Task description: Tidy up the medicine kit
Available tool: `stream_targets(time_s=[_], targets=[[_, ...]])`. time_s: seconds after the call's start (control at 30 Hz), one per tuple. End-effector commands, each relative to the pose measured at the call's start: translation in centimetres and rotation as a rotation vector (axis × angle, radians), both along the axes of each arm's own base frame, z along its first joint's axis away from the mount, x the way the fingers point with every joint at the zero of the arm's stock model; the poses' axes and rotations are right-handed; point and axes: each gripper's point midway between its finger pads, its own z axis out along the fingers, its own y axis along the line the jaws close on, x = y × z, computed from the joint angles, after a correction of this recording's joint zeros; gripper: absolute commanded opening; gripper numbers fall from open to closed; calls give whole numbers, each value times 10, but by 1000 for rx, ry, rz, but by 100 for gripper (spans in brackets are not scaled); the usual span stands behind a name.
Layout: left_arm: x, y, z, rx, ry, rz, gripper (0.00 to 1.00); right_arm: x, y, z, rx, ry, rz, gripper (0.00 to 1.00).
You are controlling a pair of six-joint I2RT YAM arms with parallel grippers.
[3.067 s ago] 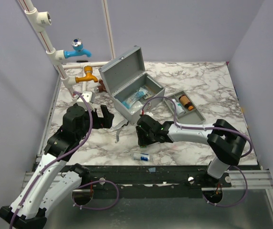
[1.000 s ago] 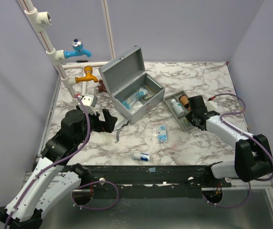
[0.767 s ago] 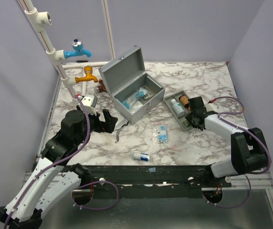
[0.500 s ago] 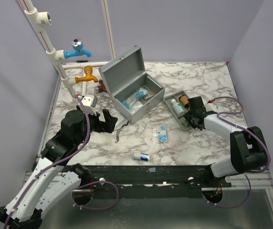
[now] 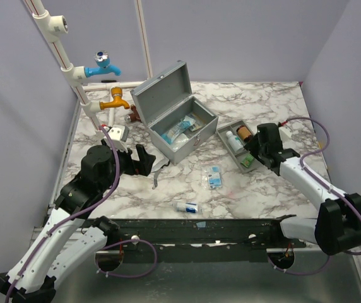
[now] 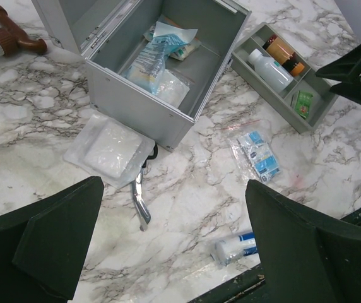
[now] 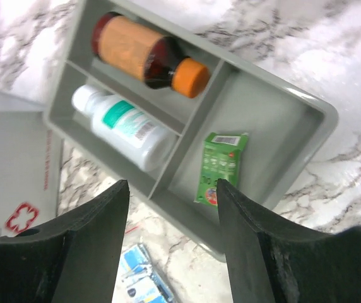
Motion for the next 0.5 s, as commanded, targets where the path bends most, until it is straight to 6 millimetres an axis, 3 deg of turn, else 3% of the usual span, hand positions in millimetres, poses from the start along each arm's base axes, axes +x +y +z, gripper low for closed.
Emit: stream_targets(time_s=[0.0, 0.2, 0.47], targets=[[3, 3, -2, 18, -1, 18, 98, 6, 25, 41, 4, -94, 241, 61], [6, 6, -5, 30, 9, 38, 98, -3, 64, 47, 86, -103, 471, 62], [9, 9, -8, 51, 9, 53, 98, -28, 113, 30, 138, -68, 665, 64]])
